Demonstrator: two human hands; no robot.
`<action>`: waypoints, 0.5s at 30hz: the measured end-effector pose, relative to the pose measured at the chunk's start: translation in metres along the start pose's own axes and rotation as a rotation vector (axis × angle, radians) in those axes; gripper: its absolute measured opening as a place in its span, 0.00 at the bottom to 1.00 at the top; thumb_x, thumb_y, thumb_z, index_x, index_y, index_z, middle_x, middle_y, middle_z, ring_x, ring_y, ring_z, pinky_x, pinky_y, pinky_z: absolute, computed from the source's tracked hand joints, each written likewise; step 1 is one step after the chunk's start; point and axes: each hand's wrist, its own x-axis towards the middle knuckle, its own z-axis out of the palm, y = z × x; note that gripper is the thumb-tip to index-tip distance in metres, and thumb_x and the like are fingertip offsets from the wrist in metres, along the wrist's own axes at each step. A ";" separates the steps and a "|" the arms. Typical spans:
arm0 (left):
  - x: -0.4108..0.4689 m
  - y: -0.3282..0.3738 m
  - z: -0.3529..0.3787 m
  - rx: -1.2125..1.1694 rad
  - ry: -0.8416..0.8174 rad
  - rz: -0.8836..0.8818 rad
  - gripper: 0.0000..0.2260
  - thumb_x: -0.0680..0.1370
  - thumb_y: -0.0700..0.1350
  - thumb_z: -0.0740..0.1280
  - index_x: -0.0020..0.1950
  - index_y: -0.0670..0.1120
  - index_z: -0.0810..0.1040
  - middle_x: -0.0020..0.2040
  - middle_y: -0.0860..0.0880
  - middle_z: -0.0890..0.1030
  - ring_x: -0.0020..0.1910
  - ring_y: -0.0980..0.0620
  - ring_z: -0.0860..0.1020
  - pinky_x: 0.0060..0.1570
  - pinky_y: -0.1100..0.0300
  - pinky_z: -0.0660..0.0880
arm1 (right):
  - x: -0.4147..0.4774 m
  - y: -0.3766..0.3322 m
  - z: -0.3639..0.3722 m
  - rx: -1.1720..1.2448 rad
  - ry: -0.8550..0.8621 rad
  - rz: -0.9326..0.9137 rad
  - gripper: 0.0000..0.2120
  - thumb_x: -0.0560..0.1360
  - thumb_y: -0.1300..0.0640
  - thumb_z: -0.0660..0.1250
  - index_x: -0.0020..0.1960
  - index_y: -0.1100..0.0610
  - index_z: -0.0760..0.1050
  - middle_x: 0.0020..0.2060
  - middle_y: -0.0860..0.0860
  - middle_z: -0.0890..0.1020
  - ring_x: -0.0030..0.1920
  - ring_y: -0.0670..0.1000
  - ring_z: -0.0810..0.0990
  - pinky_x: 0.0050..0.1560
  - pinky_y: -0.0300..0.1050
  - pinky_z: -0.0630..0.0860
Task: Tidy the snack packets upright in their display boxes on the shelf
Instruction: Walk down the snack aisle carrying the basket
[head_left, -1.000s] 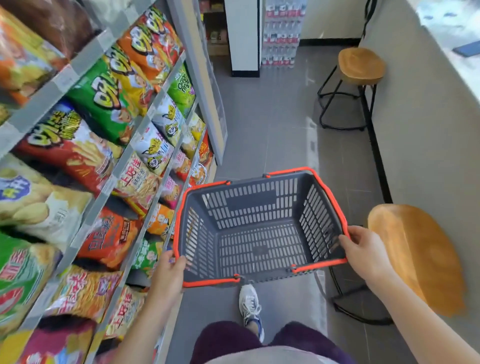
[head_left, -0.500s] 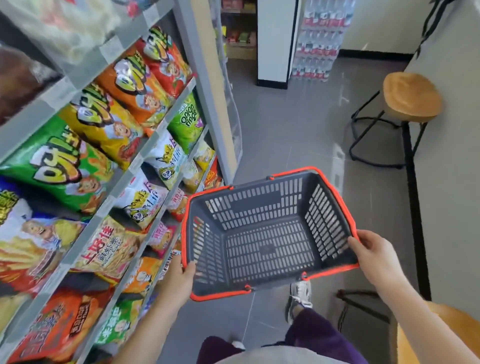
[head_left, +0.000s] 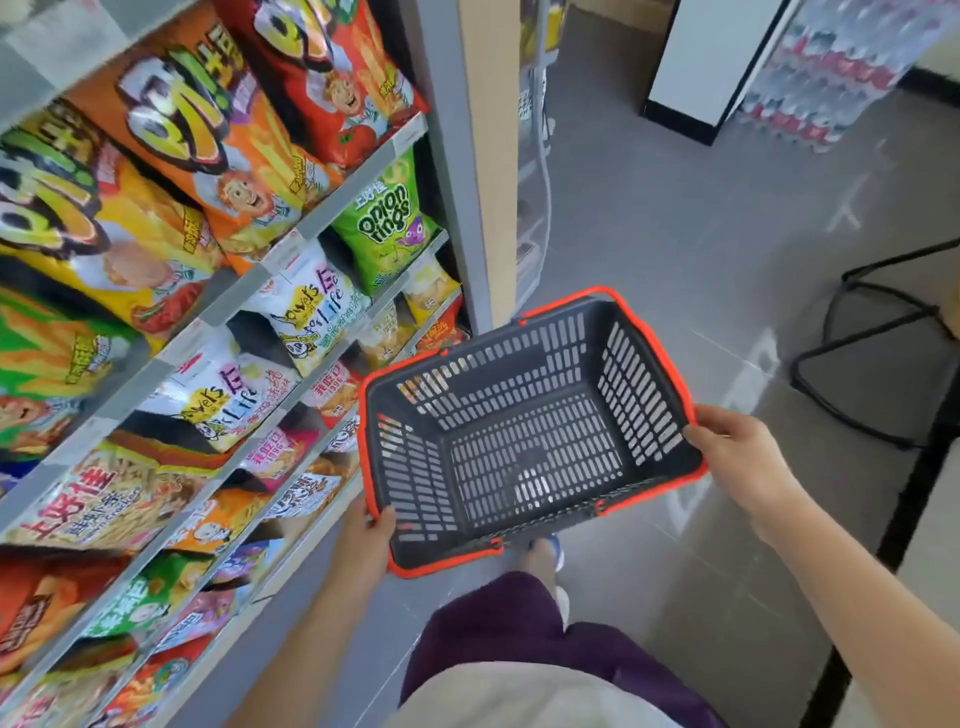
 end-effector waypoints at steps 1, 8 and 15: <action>0.008 0.001 0.009 -0.030 0.010 -0.044 0.10 0.82 0.41 0.60 0.63 0.47 0.71 0.58 0.45 0.80 0.54 0.43 0.81 0.56 0.43 0.78 | 0.019 -0.006 0.002 -0.020 -0.022 -0.008 0.14 0.77 0.67 0.61 0.52 0.54 0.82 0.46 0.53 0.84 0.48 0.53 0.80 0.54 0.47 0.74; 0.054 0.005 0.066 -0.254 0.125 -0.315 0.09 0.82 0.40 0.61 0.62 0.42 0.70 0.58 0.40 0.80 0.53 0.39 0.81 0.57 0.41 0.77 | 0.141 -0.042 0.033 -0.126 -0.219 -0.030 0.14 0.76 0.69 0.61 0.50 0.53 0.80 0.38 0.46 0.82 0.37 0.41 0.77 0.35 0.27 0.70; 0.097 -0.005 0.122 -0.283 0.304 -0.490 0.07 0.80 0.33 0.60 0.58 0.37 0.70 0.45 0.38 0.81 0.44 0.41 0.81 0.46 0.47 0.79 | 0.251 -0.035 0.085 -0.266 -0.427 -0.049 0.11 0.73 0.73 0.63 0.52 0.65 0.79 0.37 0.58 0.80 0.36 0.54 0.75 0.33 0.39 0.69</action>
